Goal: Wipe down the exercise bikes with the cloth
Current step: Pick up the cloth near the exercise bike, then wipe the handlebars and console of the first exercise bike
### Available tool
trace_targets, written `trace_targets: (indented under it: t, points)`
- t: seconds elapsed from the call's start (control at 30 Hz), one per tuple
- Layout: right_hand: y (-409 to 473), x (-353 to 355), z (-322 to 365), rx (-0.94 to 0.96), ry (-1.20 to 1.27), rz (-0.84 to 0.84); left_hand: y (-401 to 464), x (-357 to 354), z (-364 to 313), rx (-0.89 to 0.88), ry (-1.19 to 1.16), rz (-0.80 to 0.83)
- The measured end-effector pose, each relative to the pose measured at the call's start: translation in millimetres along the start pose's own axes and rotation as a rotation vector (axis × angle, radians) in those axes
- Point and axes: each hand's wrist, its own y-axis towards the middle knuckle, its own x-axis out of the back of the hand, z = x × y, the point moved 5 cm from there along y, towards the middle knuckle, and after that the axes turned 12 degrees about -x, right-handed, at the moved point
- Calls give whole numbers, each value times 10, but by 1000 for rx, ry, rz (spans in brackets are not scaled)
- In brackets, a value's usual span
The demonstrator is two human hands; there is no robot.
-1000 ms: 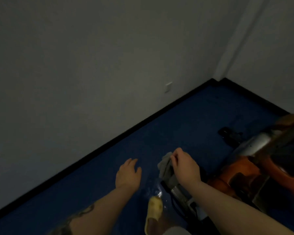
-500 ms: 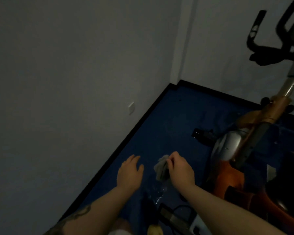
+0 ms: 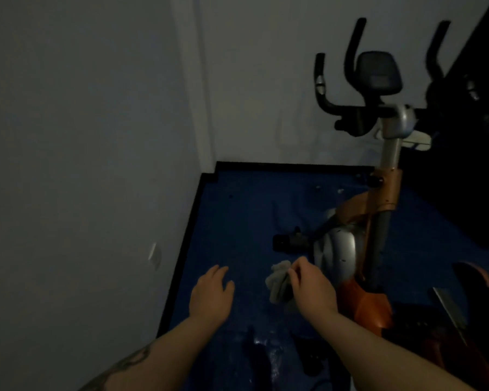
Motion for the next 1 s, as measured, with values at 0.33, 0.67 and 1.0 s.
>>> trace_targets:
  t: [0.33,0.67,1.0]
  points:
    - [961,715,67,-225,198,-208,1374,93,-681,-233,-72,100]
    - [2089,1764,150,-120,457,-455,2930,148,-2108,-528,-216,34]
    - [3378,2699,595,-47,647,-654,4080,324,-3001,-590,-580,-31]
